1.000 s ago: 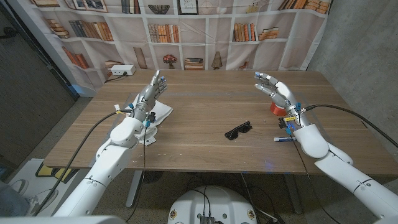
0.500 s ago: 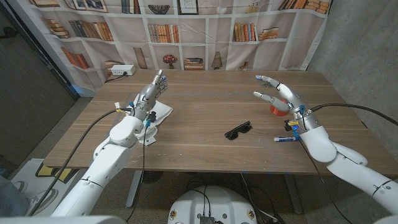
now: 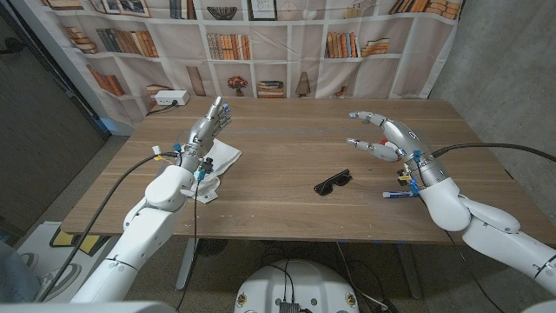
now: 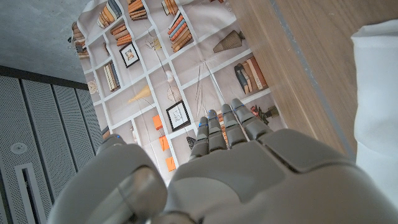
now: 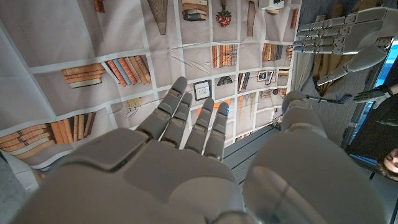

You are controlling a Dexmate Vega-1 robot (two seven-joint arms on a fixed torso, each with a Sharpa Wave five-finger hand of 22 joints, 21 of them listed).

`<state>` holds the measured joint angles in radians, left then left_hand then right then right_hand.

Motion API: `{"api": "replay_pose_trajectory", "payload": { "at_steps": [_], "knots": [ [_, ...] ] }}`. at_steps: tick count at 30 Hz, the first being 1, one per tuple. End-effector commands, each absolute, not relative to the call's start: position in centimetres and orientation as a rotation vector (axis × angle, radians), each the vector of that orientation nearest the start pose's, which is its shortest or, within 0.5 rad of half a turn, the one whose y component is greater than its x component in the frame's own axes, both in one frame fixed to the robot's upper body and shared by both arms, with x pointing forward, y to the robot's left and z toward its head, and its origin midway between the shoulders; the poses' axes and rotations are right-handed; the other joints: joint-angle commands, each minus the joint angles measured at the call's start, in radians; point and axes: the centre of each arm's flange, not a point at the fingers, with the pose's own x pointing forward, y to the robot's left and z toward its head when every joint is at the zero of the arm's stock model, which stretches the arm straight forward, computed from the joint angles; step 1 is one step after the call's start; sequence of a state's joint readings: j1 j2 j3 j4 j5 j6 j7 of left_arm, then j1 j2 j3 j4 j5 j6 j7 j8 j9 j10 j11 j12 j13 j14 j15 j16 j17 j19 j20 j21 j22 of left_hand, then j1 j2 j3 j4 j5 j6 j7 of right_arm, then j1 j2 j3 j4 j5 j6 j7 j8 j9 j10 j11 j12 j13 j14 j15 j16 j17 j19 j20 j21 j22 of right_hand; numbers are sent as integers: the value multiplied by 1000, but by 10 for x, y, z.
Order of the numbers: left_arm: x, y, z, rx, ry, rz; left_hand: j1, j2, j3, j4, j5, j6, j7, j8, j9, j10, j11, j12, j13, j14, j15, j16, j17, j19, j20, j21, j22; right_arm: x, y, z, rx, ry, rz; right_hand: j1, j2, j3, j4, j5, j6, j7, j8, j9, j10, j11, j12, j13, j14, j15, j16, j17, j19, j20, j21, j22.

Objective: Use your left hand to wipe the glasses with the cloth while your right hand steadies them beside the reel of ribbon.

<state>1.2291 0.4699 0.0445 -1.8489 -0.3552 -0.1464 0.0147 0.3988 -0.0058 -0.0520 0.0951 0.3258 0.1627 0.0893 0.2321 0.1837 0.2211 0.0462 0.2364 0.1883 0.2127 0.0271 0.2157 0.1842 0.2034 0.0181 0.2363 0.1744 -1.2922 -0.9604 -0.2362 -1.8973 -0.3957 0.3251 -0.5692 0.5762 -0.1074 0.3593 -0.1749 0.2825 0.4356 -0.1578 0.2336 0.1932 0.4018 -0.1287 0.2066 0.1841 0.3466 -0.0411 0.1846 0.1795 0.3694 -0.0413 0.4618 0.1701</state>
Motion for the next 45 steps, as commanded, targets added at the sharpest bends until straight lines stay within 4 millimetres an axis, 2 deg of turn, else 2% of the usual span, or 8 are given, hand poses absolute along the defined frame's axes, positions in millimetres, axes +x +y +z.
{"api": "replay_pose_trajectory", "payload": {
  "at_steps": [1, 10, 13, 16, 22, 26, 32, 45],
  "knots": [
    [527, 305, -27, 87, -763, -143, 7, 3, -5, 2, -2, 8, -1, -2, 4, 10, -5, -4, 4, 11, -4, -5, 1, 7, 5, -1, 6, 469, -272, -35, -1158, -1052, -98, 19, 3, 8, 9, 4, -24, -6, -15, 2, -26, 12, -9, 2, -11, -64, 0, 6, -4, -88, -10, 3],
    [528, 309, -28, 79, -771, -156, 9, 5, -7, 2, -3, 12, -3, -4, 4, 17, -7, -4, 4, 19, -5, -4, 1, 8, 9, -3, 6, 465, -263, -35, -1238, -1026, -102, 30, 10, 13, 12, 4, -42, -7, -23, 3, -31, 10, -8, 2, -2, -70, 5, 7, 10, -78, -12, 4],
    [531, 310, -29, 78, -771, -164, 9, 5, -7, 2, -3, 14, -3, -4, 4, 17, -7, -4, 4, 21, -6, -4, 1, 8, 9, -4, 6, 465, -260, -34, -1248, -1016, -89, 48, 14, 19, 13, 2, -42, -7, -24, 3, -3, 18, 4, 2, 9, -77, 9, 7, 48, -69, -7, 4],
    [532, 311, -30, 74, -769, -169, 9, 6, -8, 2, -3, 16, -4, -4, 4, 20, -10, -4, 4, 23, -8, -4, 1, 8, 10, -5, 6, 464, -257, -33, -1255, -1014, -85, 54, 14, 18, 22, -7, 32, -13, 2, 5, 59, -1, 26, 2, 28, -84, 14, 7, 75, -63, -16, 3],
    [532, 315, -32, 73, -765, -168, 10, 6, -9, 2, -4, 17, -5, -5, 4, 22, -8, -5, 4, 24, -7, -5, 1, 4, 13, -8, 6, 464, -250, -32, -1261, -1016, -69, 56, 15, 17, 27, -16, 23, -12, -9, 4, 84, 24, 30, 1, 90, -105, 31, 7, 99, -65, -21, 3],
    [530, 318, -32, 73, -766, -162, 10, 7, -10, 3, -4, 18, -6, -6, 4, 23, -6, -6, 4, 25, -8, -5, 1, 3, 13, -9, 6, 465, -246, -31, -1260, -1018, -50, 57, 24, 18, 35, -28, 18, -10, -19, 4, 123, 23, 37, 0, 215, -129, 63, 7, 116, -79, -35, 5],
    [528, 320, -33, 77, -764, -161, 11, 9, -11, 3, -4, 19, -8, -7, 4, 25, -10, -7, 5, 28, -9, -5, 2, 1, 16, -11, 6, 467, -240, -33, -1268, -1017, -17, 66, 36, 25, 37, -39, 28, -5, -20, 4, 157, 19, 41, 0, 335, -162, 84, 5, 149, -92, -43, 6],
    [528, 321, -30, 77, -770, -158, 14, 13, -12, 3, -6, 24, -11, -9, 5, 27, -10, -10, 5, 32, -10, -7, 2, -1, 20, -15, 7, 482, -234, -42, -1297, -970, 34, 89, 38, 35, 28, -45, 66, -8, -12, 5, 162, 18, 35, 1, 273, -139, 35, 2, 156, -84, -58, 7]
  ]
}}
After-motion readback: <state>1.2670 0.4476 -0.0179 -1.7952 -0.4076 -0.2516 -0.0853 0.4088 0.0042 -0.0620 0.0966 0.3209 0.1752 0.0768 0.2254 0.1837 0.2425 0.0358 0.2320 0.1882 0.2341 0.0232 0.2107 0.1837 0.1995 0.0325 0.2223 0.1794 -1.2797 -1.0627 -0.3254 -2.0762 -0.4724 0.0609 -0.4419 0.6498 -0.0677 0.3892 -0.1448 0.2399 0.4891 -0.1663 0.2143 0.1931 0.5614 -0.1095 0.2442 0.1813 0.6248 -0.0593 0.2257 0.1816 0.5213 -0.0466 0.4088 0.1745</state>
